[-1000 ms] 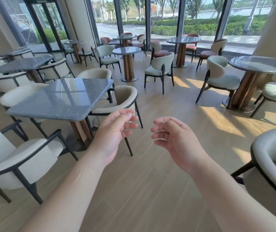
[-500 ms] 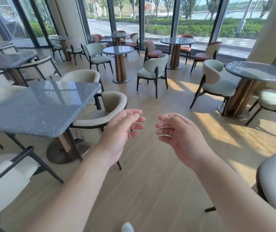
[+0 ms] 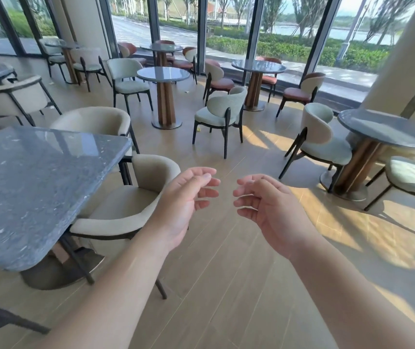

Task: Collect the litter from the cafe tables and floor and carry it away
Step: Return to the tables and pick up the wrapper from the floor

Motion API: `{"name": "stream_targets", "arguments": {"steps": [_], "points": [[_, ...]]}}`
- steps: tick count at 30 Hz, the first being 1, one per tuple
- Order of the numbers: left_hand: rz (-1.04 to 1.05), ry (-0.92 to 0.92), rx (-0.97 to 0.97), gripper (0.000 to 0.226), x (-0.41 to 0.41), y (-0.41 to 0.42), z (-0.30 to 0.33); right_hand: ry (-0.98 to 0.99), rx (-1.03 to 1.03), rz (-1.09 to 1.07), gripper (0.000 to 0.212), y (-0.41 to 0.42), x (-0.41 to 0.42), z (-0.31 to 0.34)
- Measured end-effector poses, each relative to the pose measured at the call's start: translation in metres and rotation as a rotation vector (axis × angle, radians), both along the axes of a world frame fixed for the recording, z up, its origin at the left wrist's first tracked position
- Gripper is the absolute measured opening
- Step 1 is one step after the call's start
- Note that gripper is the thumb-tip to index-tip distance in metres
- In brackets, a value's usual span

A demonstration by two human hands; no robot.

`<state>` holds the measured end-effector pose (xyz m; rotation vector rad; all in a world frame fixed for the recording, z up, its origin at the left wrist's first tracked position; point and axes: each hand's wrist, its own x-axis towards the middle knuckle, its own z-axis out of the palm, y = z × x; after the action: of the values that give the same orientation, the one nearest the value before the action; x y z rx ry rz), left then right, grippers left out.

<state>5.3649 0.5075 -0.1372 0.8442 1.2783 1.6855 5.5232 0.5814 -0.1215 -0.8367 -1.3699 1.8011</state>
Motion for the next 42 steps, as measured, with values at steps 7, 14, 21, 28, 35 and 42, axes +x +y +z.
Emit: {"name": "stream_targets", "arguments": {"steps": [7,14,21,28,35,42], "points": [[-0.009,0.039,0.033,0.015,-0.063,0.076,0.013,0.024,0.023,-0.001,0.019,0.079,-0.062,0.011],[0.003,0.024,0.002,0.021,-0.100,0.168,0.009,0.058,0.030,-0.003,0.022,0.176,-0.095,0.003],[0.064,-0.004,-0.036,0.020,-0.127,0.293,-0.001,0.108,-0.006,0.026,0.020,0.312,-0.124,-0.011],[0.099,0.000,-0.076,0.020,-0.137,0.435,0.014,0.112,-0.043,0.041,0.023,0.462,-0.129,-0.002],[0.077,0.030,-0.061,0.020,-0.144,0.539,0.024,0.118,-0.037,0.028,0.021,0.564,-0.134,0.008],[0.088,0.013,-0.069,0.019,-0.178,0.611,0.016,0.099,-0.044,0.029,0.022,0.640,-0.167,0.000]]}}
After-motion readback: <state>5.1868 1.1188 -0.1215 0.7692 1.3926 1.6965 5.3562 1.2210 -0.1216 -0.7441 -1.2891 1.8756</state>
